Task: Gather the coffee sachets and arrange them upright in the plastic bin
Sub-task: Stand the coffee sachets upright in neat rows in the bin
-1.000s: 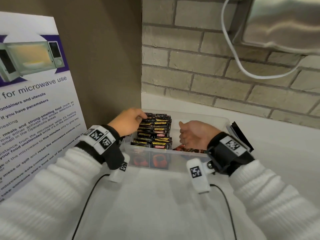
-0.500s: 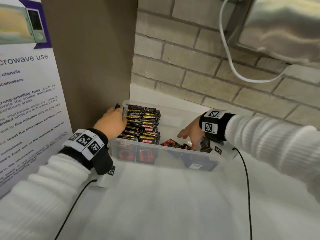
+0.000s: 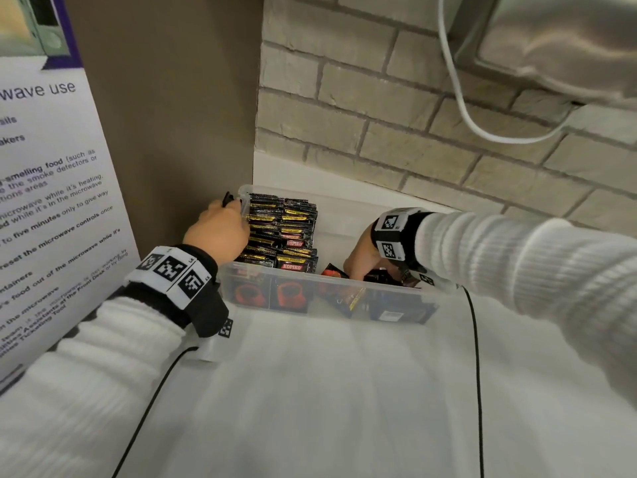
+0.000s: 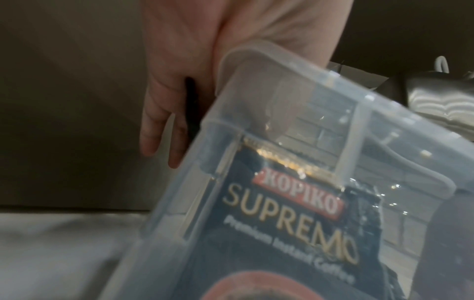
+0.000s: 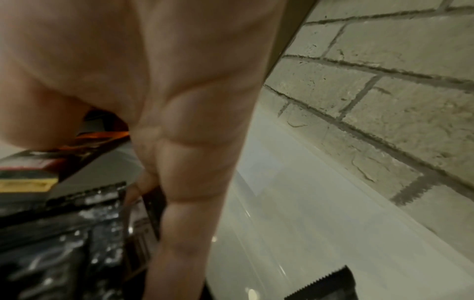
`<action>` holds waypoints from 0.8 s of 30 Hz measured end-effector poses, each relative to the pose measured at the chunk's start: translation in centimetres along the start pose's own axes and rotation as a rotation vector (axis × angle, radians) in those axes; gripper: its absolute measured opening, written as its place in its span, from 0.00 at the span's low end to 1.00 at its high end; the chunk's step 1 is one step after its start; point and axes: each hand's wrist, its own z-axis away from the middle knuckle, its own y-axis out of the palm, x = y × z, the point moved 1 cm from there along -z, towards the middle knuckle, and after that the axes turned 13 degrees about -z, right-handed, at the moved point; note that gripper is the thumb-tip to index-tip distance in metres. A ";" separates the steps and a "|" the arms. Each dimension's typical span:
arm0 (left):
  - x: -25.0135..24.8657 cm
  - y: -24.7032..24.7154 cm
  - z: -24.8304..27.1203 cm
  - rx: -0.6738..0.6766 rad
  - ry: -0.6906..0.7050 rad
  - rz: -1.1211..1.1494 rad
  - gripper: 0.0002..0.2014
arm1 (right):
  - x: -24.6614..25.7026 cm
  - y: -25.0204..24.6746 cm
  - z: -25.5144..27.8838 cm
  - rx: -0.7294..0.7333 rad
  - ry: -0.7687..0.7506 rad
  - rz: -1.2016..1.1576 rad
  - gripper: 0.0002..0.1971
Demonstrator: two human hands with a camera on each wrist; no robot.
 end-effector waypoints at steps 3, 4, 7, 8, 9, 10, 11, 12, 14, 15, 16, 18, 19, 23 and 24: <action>0.0 -0.1 0.1 -0.002 0.003 0.009 0.19 | 0.3 -0.2 0.1 0.082 0.007 0.000 0.34; 0.0 -0.1 0.2 -0.003 0.005 0.009 0.19 | 0.3 -0.4 0.3 0.090 -0.021 0.017 0.33; 0.0 -0.1 0.2 0.000 0.017 0.010 0.20 | 0.1 -0.2 0.7 0.109 -0.074 0.090 0.28; 0.0 -0.1 0.1 0.002 0.024 0.014 0.19 | 0.2 -0.1 0.6 0.090 -0.093 0.136 0.27; 0.1 -0.1 0.1 0.001 0.030 0.017 0.19 | 0.2 0.0 0.6 0.051 -0.097 0.185 0.26; 0.1 -0.1 0.1 0.000 0.034 0.019 0.19 | 0.3 0.0 0.5 0.028 -0.101 0.226 0.24; 0.1 -0.1 0.1 0.001 0.037 0.020 0.19 | 0.2 0.0 0.3 0.027 -0.103 0.246 0.23; 0.1 -0.1 0.1 0.004 0.040 0.020 0.19 | 0.0 -0.2 0.2 0.036 -0.102 0.247 0.21; 0.2 -0.1 0.1 0.004 0.046 0.015 0.20 | -0.4 -0.7 0.7 -0.007 -0.116 0.216 0.17; 0.2 -0.1 0.1 0.005 0.050 0.012 0.20 | -0.7 -1.1 1.2 -0.055 -0.135 0.195 0.17; 0.1 -0.1 0.1 0.006 0.053 0.011 0.20 | -1.1 -1.7 1.7 -0.109 -0.158 0.176 0.16; 0.1 -0.1 0.1 0.011 0.054 0.009 0.19 | -2.1 -2.9 3.4 -0.255 -0.193 0.112 0.14; 0.1 -0.2 0.2 0.014 0.051 0.007 0.20 | -2.7 -3.6 4.4 -0.360 -0.212 0.052 0.12; -0.4 -1.0 0.9 -0.040 0.083 -0.126 0.21 | -5.1 -5.1 8.2 -0.803 -0.305 -0.336 0.09; -0.7 -1.3 1.1 -0.071 0.113 -0.172 0.22 | -5.4 -5.1 8.7 -0.891 -0.327 -0.418 0.09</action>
